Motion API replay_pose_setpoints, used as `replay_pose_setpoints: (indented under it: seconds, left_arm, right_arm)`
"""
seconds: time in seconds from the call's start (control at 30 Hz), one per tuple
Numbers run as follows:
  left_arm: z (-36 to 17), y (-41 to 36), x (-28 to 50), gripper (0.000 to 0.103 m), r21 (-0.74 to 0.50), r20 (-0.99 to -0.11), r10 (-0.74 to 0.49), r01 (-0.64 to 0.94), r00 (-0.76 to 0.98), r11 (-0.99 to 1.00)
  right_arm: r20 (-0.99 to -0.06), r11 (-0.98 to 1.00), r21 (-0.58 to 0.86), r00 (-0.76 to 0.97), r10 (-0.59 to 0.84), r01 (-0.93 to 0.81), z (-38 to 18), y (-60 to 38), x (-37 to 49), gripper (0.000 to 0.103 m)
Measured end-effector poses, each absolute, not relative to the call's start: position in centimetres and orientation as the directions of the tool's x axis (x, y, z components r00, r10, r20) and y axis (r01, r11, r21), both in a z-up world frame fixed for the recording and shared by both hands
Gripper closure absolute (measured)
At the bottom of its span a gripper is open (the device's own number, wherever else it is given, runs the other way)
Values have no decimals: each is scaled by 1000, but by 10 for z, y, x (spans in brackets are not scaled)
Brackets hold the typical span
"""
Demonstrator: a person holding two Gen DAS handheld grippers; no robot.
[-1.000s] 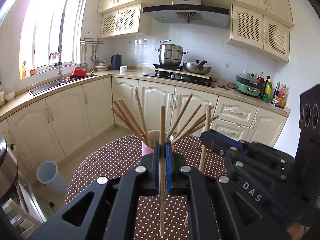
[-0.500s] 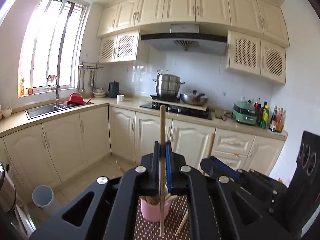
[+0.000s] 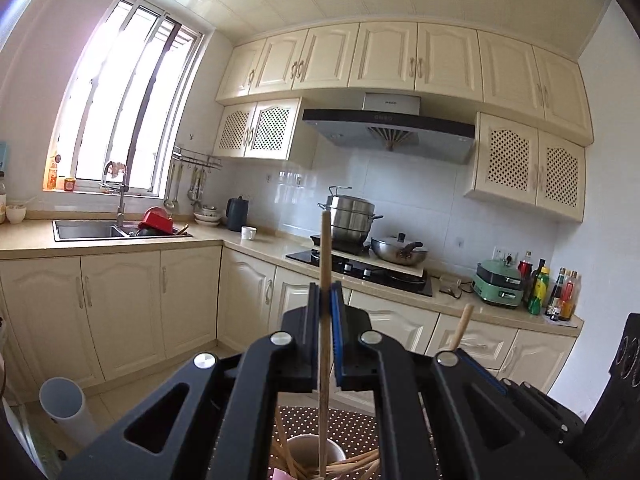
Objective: Organize utensils
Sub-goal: 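Lower the chopstick into the pink cup and open the left gripper while the right gripper releases its chopstick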
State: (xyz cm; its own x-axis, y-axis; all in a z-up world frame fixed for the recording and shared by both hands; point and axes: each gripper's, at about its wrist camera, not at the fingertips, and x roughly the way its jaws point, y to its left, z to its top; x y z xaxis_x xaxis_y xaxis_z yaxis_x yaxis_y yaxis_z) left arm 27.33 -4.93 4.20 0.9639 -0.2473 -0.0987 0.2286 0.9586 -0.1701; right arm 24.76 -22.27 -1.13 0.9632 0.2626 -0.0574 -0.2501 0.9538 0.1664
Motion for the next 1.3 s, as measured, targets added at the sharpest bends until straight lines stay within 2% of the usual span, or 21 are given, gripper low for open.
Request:
replay_pose_setpoints:
  seconds: [0.47,0.8,0.83,0.87,0.9,1.13,1.3]
  left_arm:
    - [-2,-56,291,97,-112,-186,-244,226,952,968]
    - [-12,-39,291,96,-151,-226,-255,224,940,963]
    - [-10,-36,291,91,-155,-227,-253,222,941,963]
    - [-9,-34,291,80,-159,-228,-248,216,941,963]
    - [-8,-32,291,77,-159,-229,-240,207,943,965]
    - [-10,-29,283,76,-100,-256,-175,154,951,983]
    - [-13,-26,281,70,-60,-290,-114,101,950,993]
  right_arm:
    - [18,965,146,976,216,-217,-14,-209,252,98]
    - [36,970,133,979,203,-206,-14,-203,259,97]
    - [38,969,133,978,207,-210,-13,-203,259,97]
    - [37,968,134,977,211,-214,-14,-203,258,97]
    - [38,968,133,977,211,-215,-15,-202,257,97]
    - [-14,966,134,975,223,-219,-23,-200,263,97]
    - [-41,966,127,972,233,-227,-25,-196,262,97]
